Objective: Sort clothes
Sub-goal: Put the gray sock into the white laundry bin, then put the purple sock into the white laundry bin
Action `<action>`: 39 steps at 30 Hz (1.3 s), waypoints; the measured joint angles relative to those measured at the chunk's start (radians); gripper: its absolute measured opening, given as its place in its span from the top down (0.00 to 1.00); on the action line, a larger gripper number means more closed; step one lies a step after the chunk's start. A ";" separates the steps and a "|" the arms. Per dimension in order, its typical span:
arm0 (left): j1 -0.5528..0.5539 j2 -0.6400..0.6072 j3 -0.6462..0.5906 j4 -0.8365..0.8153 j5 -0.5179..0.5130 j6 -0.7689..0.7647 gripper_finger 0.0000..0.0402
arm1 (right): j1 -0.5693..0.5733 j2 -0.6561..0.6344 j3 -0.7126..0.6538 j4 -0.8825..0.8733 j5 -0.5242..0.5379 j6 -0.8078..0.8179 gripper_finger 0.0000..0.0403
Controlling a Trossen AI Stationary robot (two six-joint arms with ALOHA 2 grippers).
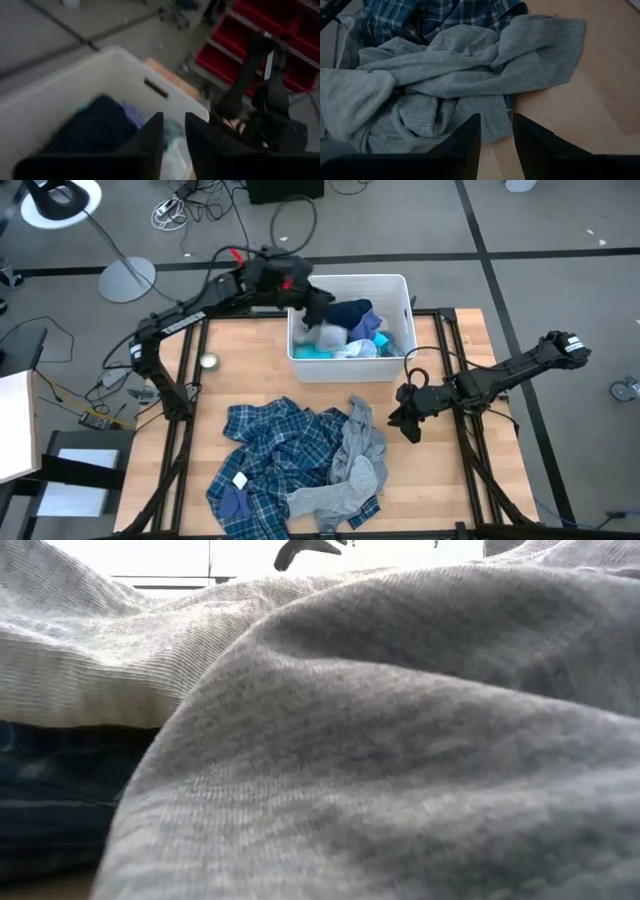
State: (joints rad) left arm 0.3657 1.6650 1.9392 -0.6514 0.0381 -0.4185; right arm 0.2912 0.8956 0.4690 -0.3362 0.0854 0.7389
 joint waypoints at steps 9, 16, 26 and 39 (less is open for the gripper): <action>-0.017 -0.043 0.000 -0.215 0.135 -0.043 0.68 | -0.039 0.000 0.000 0.005 -0.055 -0.020 0.72; -0.200 -0.172 0.001 -0.520 -0.165 -0.094 0.67 | -0.039 0.000 0.000 0.024 -0.055 -0.019 0.72; -0.595 -0.207 -0.028 -0.812 -0.499 -0.462 0.67 | -0.040 0.001 0.000 0.093 -0.055 -0.025 0.72; -0.934 -0.224 -0.342 -0.710 -0.566 -0.895 0.67 | -0.040 0.001 0.000 0.220 -0.044 -0.022 0.72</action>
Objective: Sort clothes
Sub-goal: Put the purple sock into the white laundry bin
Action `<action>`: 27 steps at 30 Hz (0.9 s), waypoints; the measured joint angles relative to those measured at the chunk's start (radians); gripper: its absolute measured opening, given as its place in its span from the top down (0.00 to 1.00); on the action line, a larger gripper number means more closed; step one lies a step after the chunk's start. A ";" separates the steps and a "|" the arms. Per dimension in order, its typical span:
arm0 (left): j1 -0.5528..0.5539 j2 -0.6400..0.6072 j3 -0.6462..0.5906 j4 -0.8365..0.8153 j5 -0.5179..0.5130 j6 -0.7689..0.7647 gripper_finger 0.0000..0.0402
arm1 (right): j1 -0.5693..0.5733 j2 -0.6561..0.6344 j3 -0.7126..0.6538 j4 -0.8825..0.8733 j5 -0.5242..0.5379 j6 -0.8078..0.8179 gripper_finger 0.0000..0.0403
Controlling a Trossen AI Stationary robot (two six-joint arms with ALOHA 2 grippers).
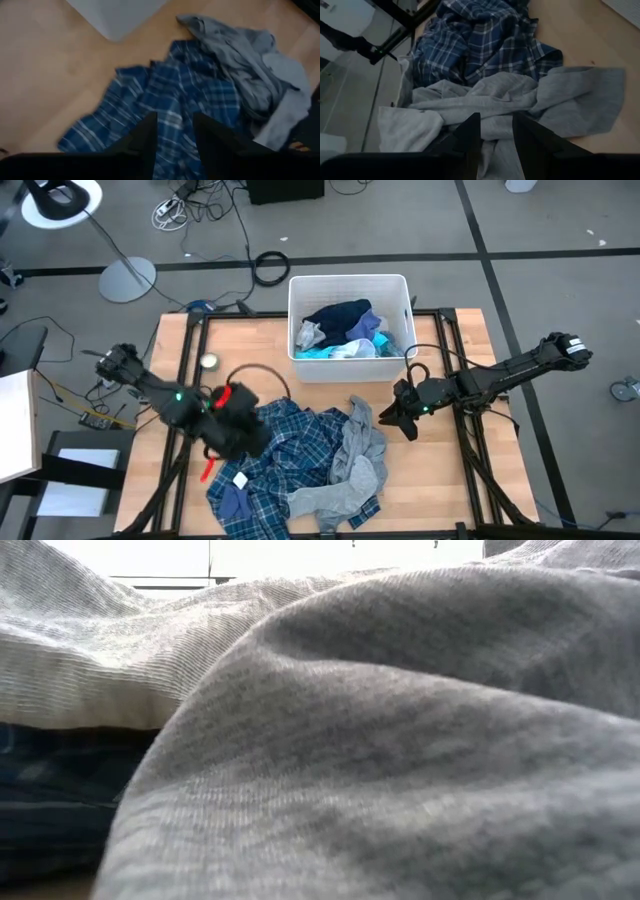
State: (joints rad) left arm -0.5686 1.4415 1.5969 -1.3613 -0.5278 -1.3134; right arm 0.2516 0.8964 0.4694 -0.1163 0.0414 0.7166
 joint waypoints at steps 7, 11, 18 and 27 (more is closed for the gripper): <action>-0.124 -0.005 -0.158 0.128 0.036 -0.162 0.67 | 0.001 0.000 0.000 0.000 -0.016 0.115 0.72; -0.191 -0.005 -0.239 0.229 0.050 -0.234 0.67 | 0.016 0.000 0.000 0.006 -0.018 0.184 0.72; -0.271 -0.005 -0.394 0.396 0.050 -0.314 0.67 | 0.044 0.000 0.000 0.005 -0.021 0.199 0.72; -0.278 -0.005 -0.552 0.527 0.119 -0.319 0.67 | 0.086 0.000 0.000 0.004 -0.021 0.250 0.72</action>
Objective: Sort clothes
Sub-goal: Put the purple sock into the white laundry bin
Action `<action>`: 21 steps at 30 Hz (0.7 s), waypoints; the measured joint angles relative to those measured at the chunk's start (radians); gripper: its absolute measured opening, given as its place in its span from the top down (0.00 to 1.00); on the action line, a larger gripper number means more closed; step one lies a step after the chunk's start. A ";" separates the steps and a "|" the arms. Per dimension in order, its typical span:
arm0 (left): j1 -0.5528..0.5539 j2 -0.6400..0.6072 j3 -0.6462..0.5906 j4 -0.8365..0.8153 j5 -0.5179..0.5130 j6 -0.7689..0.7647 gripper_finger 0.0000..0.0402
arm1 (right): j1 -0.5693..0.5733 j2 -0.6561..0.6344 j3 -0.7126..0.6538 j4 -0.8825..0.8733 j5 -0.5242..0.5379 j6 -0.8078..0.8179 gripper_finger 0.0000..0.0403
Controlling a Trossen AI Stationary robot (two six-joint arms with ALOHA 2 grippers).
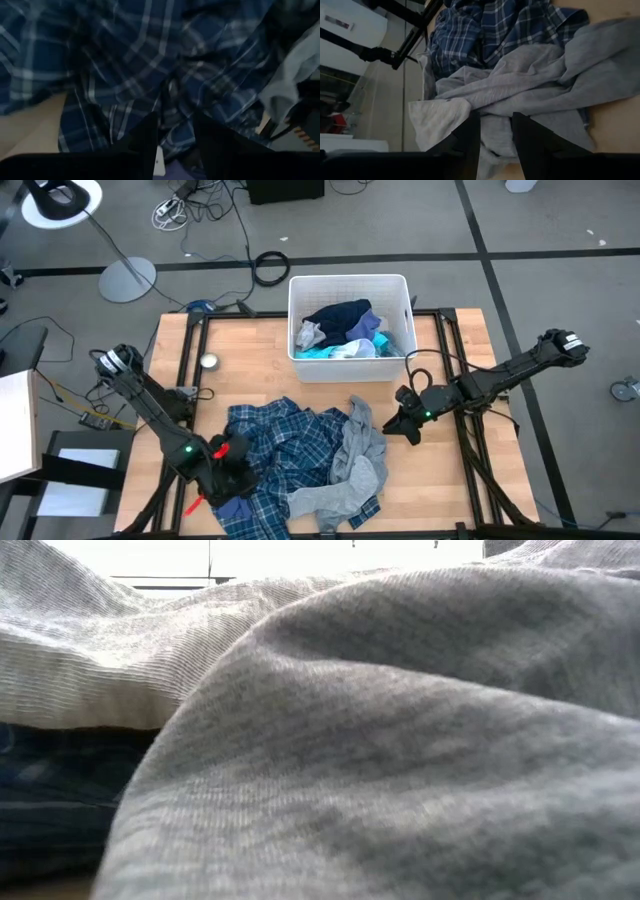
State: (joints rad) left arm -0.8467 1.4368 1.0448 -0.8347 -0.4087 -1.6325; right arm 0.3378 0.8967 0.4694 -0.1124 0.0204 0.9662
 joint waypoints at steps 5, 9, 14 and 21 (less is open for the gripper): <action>-0.007 0.004 -0.047 0.059 0.110 -0.001 0.67 | 0.025 0.000 0.000 -0.001 0.001 0.052 0.72; -0.039 0.005 -0.070 0.076 0.179 -0.072 0.67 | 0.041 0.000 0.000 -0.001 0.002 0.088 0.72; -0.113 0.017 -0.073 0.082 0.178 -0.260 0.67 | 0.056 0.002 0.000 -0.001 0.024 0.095 0.72; -0.200 0.100 -0.073 0.183 0.167 -0.473 0.67 | 0.062 0.002 0.000 -0.001 0.067 0.098 0.72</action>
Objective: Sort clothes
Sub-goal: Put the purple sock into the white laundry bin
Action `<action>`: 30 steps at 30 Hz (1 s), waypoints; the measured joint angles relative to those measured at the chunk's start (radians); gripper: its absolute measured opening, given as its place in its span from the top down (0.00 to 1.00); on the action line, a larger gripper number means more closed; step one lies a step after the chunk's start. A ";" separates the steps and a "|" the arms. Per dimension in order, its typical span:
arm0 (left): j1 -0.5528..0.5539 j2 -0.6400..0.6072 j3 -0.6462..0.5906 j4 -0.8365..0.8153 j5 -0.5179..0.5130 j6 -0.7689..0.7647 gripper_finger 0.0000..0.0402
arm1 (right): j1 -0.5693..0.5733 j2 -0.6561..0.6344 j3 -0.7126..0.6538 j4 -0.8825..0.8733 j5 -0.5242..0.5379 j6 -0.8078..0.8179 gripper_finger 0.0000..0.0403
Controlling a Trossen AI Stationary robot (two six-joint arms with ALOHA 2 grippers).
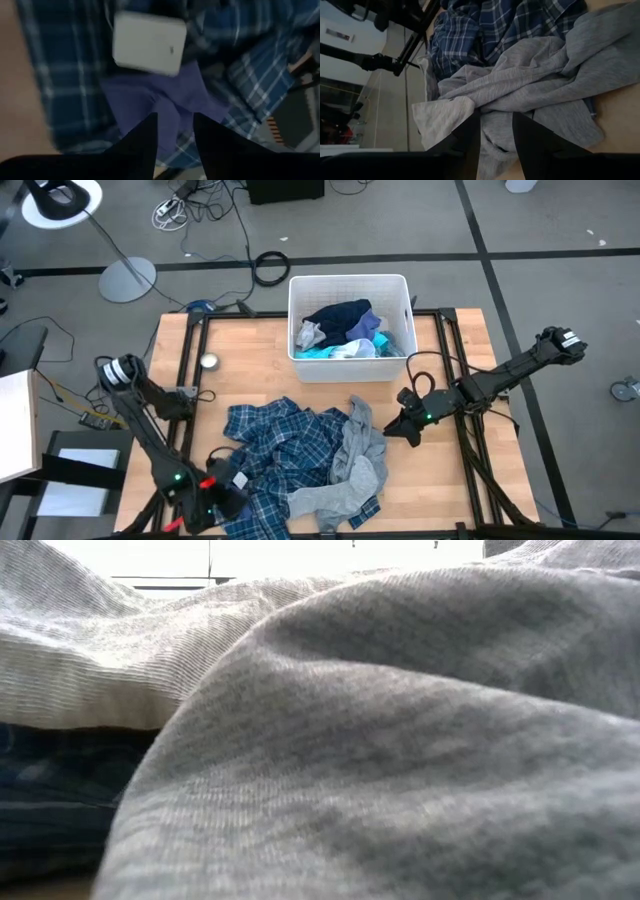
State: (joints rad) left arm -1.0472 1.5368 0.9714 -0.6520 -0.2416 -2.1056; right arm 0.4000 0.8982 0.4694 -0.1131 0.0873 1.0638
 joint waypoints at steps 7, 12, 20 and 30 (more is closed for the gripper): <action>-0.007 0.103 0.000 0.016 0.034 -0.102 0.67 | 0.000 0.000 0.000 0.005 0.002 0.000 0.72; 0.007 0.146 0.001 0.014 0.057 -0.128 0.68 | 0.000 0.000 0.000 0.006 0.002 0.000 0.72; 0.003 0.116 0.002 0.070 0.005 -0.066 0.97 | 0.000 0.000 0.000 0.007 0.002 0.000 0.72; 0.000 0.025 0.250 -0.343 -0.098 0.006 1.00 | 0.000 0.000 0.000 0.003 0.001 -0.021 0.72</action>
State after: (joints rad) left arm -1.0473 1.5614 1.2217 -0.9952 -0.3398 -2.0996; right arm 0.4003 0.8982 0.4694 -0.1100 0.0887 1.0433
